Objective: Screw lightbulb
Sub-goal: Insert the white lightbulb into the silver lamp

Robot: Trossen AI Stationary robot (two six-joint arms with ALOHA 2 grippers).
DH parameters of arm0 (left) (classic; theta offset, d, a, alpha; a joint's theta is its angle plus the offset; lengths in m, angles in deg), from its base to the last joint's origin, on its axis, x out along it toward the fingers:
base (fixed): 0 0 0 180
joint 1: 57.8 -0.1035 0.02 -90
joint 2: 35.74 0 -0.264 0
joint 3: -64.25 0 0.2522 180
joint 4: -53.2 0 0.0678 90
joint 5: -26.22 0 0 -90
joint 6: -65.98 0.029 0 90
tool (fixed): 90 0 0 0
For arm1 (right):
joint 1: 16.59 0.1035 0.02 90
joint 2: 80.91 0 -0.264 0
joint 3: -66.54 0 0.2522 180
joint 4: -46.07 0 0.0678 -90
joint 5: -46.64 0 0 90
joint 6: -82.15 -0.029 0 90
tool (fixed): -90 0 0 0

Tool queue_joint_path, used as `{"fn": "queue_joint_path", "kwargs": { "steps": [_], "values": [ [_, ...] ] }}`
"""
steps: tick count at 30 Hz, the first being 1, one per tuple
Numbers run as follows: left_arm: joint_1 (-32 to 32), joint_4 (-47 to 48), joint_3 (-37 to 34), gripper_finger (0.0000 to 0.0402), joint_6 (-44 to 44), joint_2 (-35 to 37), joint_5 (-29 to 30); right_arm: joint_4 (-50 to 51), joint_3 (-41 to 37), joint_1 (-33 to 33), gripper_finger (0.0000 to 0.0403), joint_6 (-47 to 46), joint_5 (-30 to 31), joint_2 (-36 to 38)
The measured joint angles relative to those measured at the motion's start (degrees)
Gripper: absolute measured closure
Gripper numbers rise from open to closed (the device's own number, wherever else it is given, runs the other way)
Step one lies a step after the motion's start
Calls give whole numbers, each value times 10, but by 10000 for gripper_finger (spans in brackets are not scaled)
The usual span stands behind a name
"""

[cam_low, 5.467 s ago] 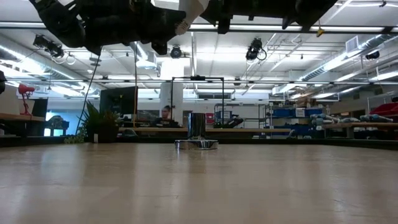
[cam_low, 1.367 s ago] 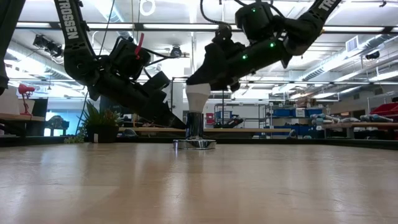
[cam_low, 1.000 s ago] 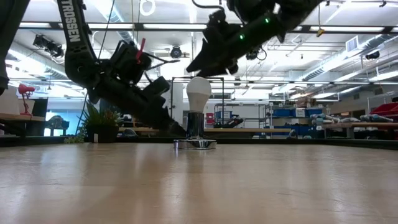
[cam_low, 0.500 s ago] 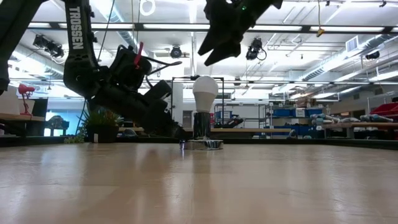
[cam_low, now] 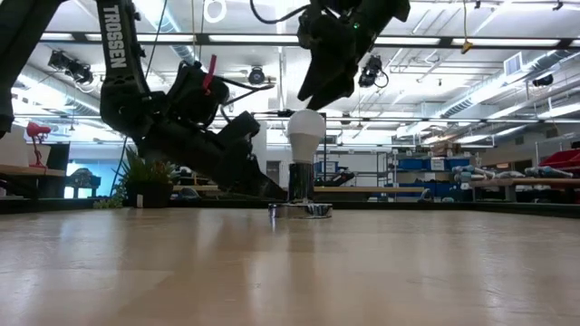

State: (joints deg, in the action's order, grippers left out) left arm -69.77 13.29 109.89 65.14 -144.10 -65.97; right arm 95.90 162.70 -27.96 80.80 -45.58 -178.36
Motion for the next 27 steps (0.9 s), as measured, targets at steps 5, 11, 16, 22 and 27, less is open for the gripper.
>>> {"fn": "queue_joint_path", "kwargs": {
  "steps": [5, 11, 16, 22, 27],
  "values": [
    [1, 19, 17, 383, 4, 0, 0, 2, 0, -2, 68, 1, -1, 0],
    [1, 26, 26, 383, 6, -11, 0, 23, 0, -3, 71, 8, -6, -3],
    [1, 6, 33, 383, 2, -38, 0, 27, 0, -3, 69, 14, -6, 0],
    [1, -20, 33, 383, -9, -55, -5, 67, 0, 0, 70, 13, -4, 12],
    [1, -24, 30, 383, -9, -50, -5, 183, 0, 15, 76, -32, -5, 23]
  ]
}}
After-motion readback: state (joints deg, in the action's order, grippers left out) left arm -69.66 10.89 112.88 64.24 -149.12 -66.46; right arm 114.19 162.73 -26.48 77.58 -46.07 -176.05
